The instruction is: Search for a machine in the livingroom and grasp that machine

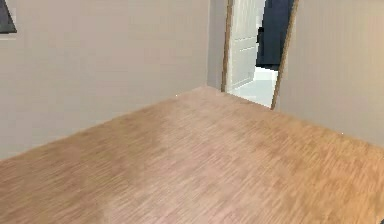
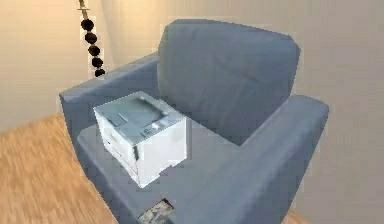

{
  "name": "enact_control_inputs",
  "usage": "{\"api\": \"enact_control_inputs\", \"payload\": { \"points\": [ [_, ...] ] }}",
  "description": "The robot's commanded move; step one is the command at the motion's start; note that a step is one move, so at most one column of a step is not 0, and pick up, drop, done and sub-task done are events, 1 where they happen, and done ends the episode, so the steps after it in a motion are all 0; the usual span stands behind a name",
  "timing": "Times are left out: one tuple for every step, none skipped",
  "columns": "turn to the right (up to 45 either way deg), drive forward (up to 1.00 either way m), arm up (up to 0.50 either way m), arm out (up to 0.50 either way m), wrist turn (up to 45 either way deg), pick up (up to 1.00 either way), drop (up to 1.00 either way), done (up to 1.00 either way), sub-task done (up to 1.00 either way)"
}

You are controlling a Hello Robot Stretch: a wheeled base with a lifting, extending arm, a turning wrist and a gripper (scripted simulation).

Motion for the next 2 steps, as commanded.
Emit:
{"api": "enact_control_inputs", "payload": {
  "points": [
    [30.0, 0.00, 0.00, 0.00, 0.0, 0.00, 0.00, 0.00, 0.00],
    [0.0, 0.40, 0.00, 0.00, 0.0, 0.00, 0.00, 0.00, 0.00]
  ]
}}
